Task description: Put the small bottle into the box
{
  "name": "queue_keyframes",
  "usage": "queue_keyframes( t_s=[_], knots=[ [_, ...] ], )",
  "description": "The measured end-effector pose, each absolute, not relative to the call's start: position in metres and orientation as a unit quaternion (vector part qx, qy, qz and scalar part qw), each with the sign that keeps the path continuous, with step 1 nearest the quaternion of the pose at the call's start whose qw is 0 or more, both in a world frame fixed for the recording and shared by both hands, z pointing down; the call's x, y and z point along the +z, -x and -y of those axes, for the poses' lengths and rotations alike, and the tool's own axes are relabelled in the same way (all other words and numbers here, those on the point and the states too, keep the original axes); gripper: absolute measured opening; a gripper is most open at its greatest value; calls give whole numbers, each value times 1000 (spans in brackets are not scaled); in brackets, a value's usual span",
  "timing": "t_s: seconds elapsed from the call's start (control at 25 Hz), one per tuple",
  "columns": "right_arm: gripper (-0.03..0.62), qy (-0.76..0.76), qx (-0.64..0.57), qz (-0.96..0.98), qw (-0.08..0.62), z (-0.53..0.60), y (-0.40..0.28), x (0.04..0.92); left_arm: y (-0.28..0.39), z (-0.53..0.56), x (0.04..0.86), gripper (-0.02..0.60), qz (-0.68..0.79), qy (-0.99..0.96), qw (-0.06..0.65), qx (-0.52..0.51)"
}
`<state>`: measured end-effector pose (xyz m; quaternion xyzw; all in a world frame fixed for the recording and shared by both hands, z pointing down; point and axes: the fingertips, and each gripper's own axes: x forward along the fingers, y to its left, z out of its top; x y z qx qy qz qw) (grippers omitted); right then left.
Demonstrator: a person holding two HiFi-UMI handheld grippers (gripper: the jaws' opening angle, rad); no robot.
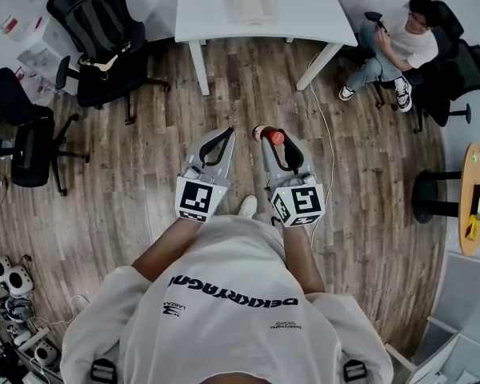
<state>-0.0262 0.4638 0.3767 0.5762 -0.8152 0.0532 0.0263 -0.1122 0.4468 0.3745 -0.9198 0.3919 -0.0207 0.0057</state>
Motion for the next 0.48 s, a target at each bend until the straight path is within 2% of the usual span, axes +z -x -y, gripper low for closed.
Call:
queue_keyframes(
  t_s=[0.48],
  knots=[
    [141, -549, 46, 834, 24, -456, -20, 374, 61, -447, 374, 5, -417, 908, 12, -27]
  ],
)
